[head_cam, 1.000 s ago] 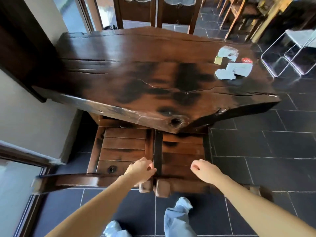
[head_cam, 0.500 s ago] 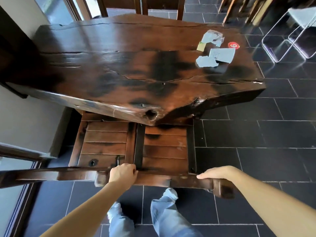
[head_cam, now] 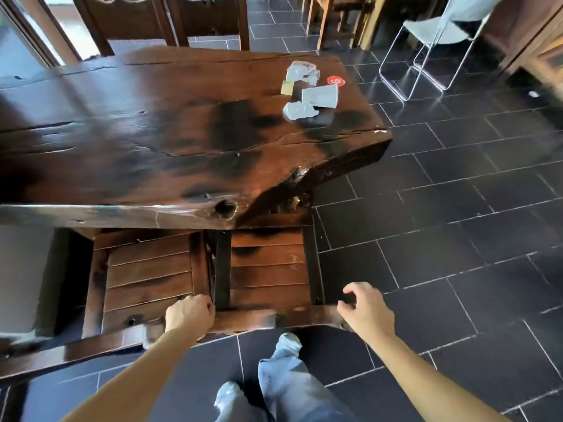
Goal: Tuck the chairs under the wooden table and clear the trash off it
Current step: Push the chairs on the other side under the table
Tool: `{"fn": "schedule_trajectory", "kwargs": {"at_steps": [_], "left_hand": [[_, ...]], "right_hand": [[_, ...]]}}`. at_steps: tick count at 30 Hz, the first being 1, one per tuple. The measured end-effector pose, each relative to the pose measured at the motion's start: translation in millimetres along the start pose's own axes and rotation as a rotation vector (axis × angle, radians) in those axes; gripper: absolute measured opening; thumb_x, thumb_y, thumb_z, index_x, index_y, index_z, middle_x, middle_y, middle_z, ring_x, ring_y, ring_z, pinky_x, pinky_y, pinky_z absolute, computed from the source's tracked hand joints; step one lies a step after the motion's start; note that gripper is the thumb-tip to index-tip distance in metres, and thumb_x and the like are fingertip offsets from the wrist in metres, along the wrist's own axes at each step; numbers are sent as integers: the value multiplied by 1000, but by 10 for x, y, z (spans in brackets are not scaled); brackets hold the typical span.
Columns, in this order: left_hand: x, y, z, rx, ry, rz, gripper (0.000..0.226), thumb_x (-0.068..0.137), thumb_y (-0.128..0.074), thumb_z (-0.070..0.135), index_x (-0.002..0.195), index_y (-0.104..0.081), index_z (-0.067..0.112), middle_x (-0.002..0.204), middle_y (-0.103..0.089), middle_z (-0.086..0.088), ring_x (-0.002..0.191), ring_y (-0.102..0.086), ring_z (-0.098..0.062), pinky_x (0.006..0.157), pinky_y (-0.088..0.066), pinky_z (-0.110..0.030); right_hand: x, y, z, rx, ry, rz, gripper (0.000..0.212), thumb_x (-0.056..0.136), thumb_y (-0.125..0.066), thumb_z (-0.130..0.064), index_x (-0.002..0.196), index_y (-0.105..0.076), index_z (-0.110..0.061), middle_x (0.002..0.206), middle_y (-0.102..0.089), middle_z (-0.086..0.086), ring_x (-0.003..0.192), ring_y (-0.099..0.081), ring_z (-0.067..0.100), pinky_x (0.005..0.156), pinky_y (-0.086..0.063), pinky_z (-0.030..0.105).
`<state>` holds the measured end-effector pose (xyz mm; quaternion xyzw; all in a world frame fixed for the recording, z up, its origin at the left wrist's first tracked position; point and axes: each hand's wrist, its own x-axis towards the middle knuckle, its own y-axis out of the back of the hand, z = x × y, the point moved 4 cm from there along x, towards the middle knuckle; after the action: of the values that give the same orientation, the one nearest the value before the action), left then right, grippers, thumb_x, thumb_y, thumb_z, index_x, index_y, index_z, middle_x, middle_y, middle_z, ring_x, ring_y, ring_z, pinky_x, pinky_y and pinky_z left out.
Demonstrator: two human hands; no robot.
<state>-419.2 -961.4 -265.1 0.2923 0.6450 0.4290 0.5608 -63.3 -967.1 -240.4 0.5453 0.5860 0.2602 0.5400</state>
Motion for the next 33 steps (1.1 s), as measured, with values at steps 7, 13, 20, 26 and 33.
{"fn": "schedule_trajectory", "kwargs": {"at_steps": [7,13,20,26,33], "left_hand": [[-13,59,74,11,-32,12,30,92,-43,37,102,-69,27,104,-71,-1,98,-65,-26,77,-49,-31],[-82,30,201,-31,-14,-18,29,93,-44,37,103,-70,28,102,-71,1,95,-66,-23,77,-50,-29],[-118,26,564,-117,36,-6,27,94,-45,37,103,-69,28,99,-71,2,93,-66,-22,71,-46,-29],[-157,47,793,-291,110,121,21,94,-45,29,96,-65,35,91,-70,7,81,-63,-20,65,-42,-28],[-138,87,843,-328,47,269,20,92,-45,26,96,-61,36,83,-71,8,77,-65,-19,61,-41,-28]], "right_hand": [[-126,-120,123,-33,103,143,43,77,-75,-19,114,-53,-22,130,-42,3,112,-44,34,68,-56,44],[87,-9,274,-87,140,-108,60,83,-69,-25,134,-37,-27,148,-20,3,132,-27,33,100,-44,51],[524,288,452,-143,181,-236,66,86,-65,-19,139,-27,-28,156,0,6,142,-7,34,110,-29,55],[815,407,546,-160,245,-232,69,85,-66,-17,141,-26,-24,156,-3,8,142,-10,36,111,-30,47],[901,398,590,-209,296,-245,78,83,-69,-17,144,-21,-23,154,-4,10,141,-15,36,111,-33,41]]}}
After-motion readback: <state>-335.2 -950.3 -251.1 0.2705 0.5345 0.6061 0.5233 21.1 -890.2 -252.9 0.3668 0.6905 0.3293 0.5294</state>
